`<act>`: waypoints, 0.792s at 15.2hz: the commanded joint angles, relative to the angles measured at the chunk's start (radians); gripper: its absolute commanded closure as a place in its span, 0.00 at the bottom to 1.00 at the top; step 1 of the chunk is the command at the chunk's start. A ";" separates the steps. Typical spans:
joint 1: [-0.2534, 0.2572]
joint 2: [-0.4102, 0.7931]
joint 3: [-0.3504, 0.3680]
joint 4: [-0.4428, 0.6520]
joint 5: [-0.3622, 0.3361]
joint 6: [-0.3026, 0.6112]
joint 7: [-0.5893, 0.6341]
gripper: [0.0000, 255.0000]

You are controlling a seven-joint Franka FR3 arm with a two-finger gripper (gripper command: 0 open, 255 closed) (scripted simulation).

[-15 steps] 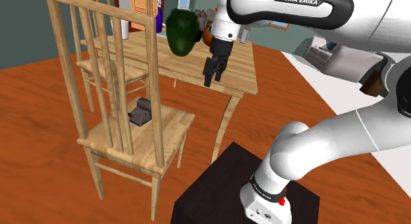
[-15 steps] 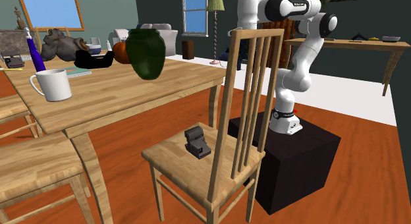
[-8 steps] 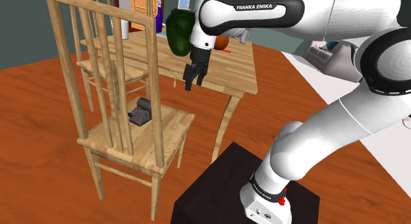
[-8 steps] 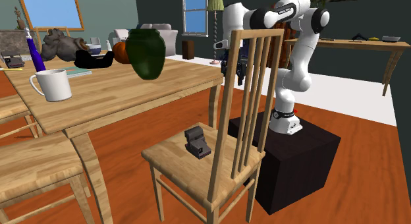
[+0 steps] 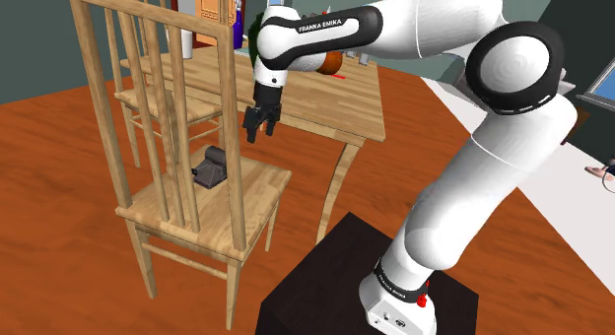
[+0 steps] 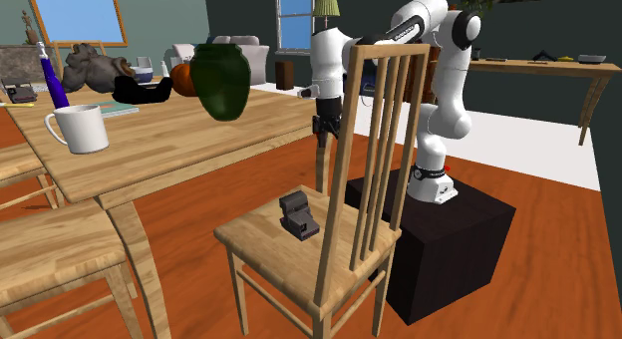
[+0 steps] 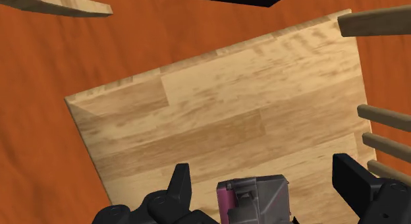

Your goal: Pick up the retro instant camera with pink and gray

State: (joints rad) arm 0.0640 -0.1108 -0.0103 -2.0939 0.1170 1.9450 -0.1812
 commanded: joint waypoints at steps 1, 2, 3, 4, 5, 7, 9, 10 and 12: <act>0.003 0.077 0.001 0.054 0.011 0.023 -0.008 0.00; 0.005 0.115 0.002 0.081 0.017 0.034 -0.012 0.00; 0.006 0.153 0.003 0.109 0.022 0.043 -0.016 0.00; 0.007 0.192 0.005 0.138 0.027 0.051 -0.020 0.00; 0.008 0.230 0.006 0.169 0.032 0.058 -0.023 0.00; 0.010 0.308 0.010 0.235 0.042 0.068 -0.029 0.00; 0.011 0.386 0.014 0.308 0.050 0.073 -0.035 0.00; 0.011 0.426 0.016 0.347 0.054 0.074 -0.037 0.00; 0.012 0.508 0.021 0.430 0.060 0.071 -0.040 0.00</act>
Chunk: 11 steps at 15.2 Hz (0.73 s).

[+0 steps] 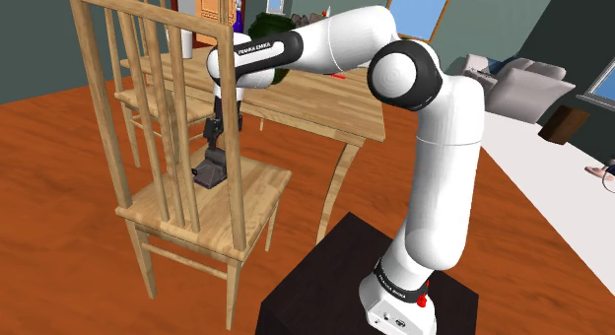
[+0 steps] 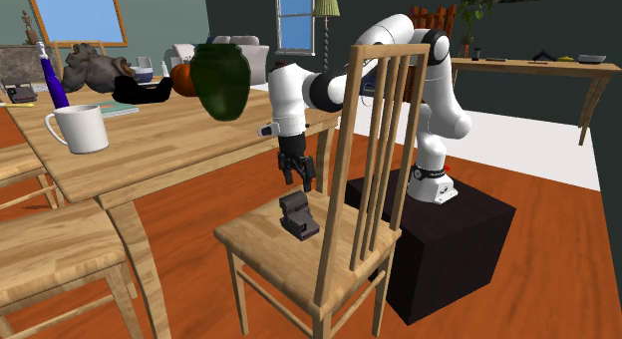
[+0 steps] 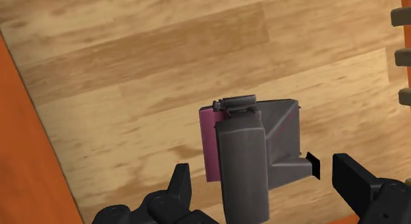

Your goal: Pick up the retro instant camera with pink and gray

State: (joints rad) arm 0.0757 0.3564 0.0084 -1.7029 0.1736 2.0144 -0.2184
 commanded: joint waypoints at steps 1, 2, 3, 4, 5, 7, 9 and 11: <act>0.000 0.045 0.003 0.044 0.004 0.001 -0.003 0.00; 0.000 0.050 0.003 0.037 0.005 0.012 -0.004 0.00; 0.000 0.055 0.003 0.031 0.006 0.023 -0.006 0.00; 0.000 0.061 0.003 0.025 0.007 0.034 -0.008 0.00; 0.000 0.066 0.004 0.020 0.007 0.045 -0.010 0.00; 0.000 0.077 0.004 0.009 0.009 0.067 -0.014 0.00; 0.000 0.087 0.005 0.001 0.011 0.084 -0.017 0.00; 0.000 0.088 0.005 0.003 0.011 0.083 -0.017 1.00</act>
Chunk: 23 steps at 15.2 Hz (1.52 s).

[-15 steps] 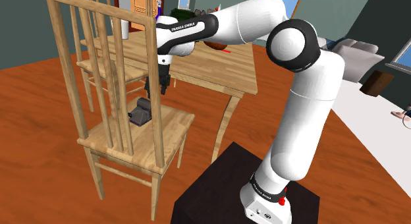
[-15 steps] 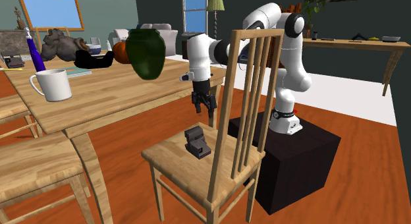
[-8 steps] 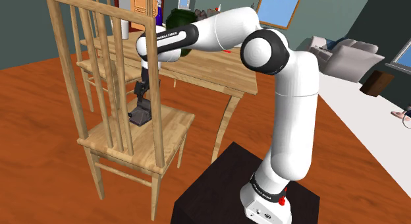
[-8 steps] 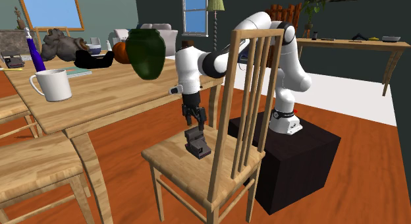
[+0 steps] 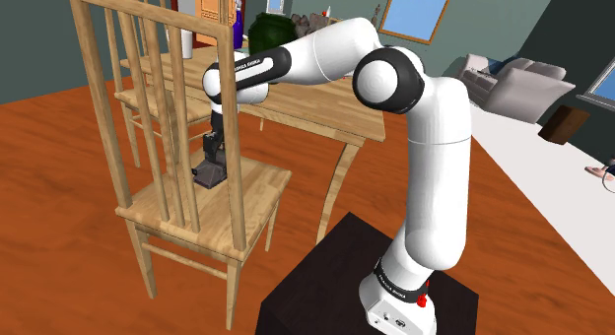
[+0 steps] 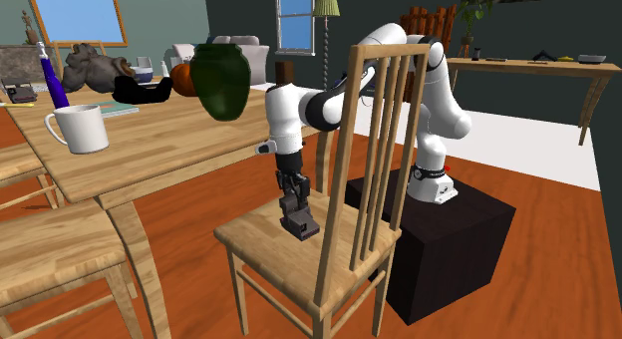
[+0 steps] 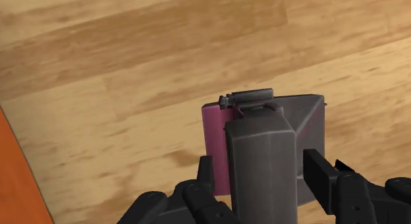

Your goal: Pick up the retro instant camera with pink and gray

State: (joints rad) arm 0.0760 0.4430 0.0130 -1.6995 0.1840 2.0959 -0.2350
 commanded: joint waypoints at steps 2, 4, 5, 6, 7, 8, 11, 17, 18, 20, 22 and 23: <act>0.000 0.001 0.000 0.000 0.000 0.002 0.000 1.00; 0.000 0.001 0.000 0.000 0.000 0.002 0.000 1.00; 0.000 0.001 0.000 0.000 0.000 0.001 0.000 1.00; 0.000 0.001 0.000 0.000 0.000 0.001 0.000 1.00; 0.000 0.001 0.000 0.001 0.000 0.001 0.000 1.00; 0.000 0.001 0.000 0.000 0.000 0.001 0.000 1.00; 0.000 -0.012 -0.001 0.007 -0.002 -0.019 0.004 1.00; 0.000 -0.043 -0.002 0.043 -0.007 -0.085 0.015 1.00; -0.001 -0.048 -0.002 0.050 -0.008 -0.097 0.017 1.00; -0.001 -0.057 -0.003 0.065 -0.009 -0.119 0.021 1.00; -0.001 -0.065 -0.003 0.080 -0.011 -0.143 0.024 1.00; -0.001 -0.068 -0.003 0.088 -0.011 -0.154 0.026 1.00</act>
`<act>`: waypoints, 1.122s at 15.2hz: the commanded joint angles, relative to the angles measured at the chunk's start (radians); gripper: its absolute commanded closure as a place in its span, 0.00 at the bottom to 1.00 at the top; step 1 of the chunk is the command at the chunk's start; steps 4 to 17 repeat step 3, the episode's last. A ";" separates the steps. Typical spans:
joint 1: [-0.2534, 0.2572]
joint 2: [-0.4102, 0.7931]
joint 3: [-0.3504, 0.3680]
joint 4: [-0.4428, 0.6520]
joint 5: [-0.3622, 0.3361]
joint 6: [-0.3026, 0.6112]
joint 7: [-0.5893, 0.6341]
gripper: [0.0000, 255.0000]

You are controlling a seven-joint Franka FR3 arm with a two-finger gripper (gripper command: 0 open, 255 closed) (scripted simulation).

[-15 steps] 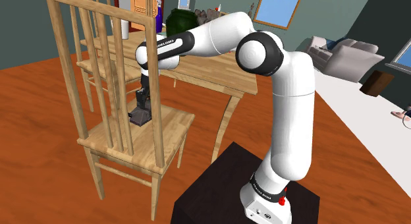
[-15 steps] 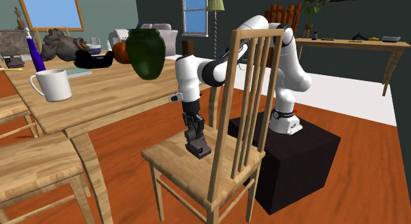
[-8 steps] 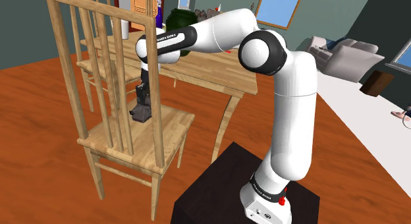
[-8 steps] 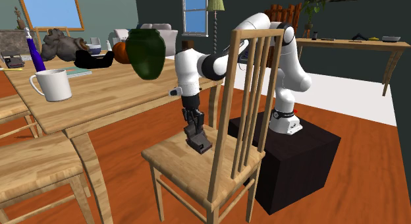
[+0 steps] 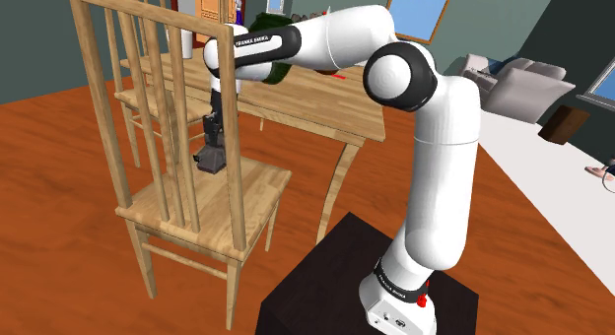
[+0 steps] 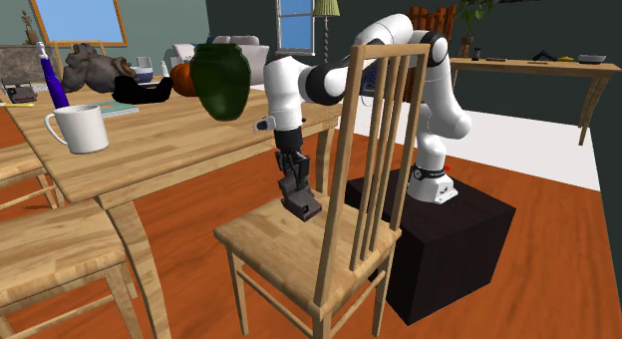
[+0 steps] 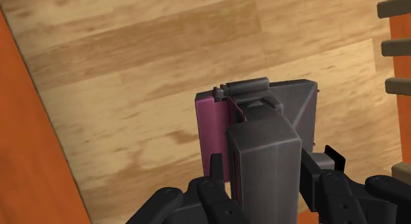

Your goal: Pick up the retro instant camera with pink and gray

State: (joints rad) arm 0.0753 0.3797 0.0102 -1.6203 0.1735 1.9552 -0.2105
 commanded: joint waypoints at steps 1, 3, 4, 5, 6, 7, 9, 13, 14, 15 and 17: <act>-0.001 -0.009 -0.001 0.017 -0.002 -0.025 0.004 1.00; -0.001 -0.009 -0.001 0.018 -0.002 -0.027 0.004 1.00; -0.001 -0.009 -0.001 0.018 -0.002 -0.027 0.004 1.00; -0.001 -0.009 -0.001 0.018 -0.002 -0.027 0.004 1.00; -0.001 -0.009 -0.001 0.018 -0.002 -0.027 0.004 1.00; -0.001 -0.009 -0.001 0.018 -0.002 -0.027 0.004 1.00; -0.001 -0.009 -0.001 0.018 -0.002 -0.027 0.004 1.00; -0.001 -0.009 -0.001 0.018 -0.002 -0.027 0.004 1.00; -0.001 -0.009 -0.001 0.018 -0.002 -0.027 0.004 1.00; -0.001 -0.009 -0.001 0.018 -0.002 -0.027 0.004 1.00; -0.001 -0.009 -0.001 0.018 -0.002 -0.027 0.004 1.00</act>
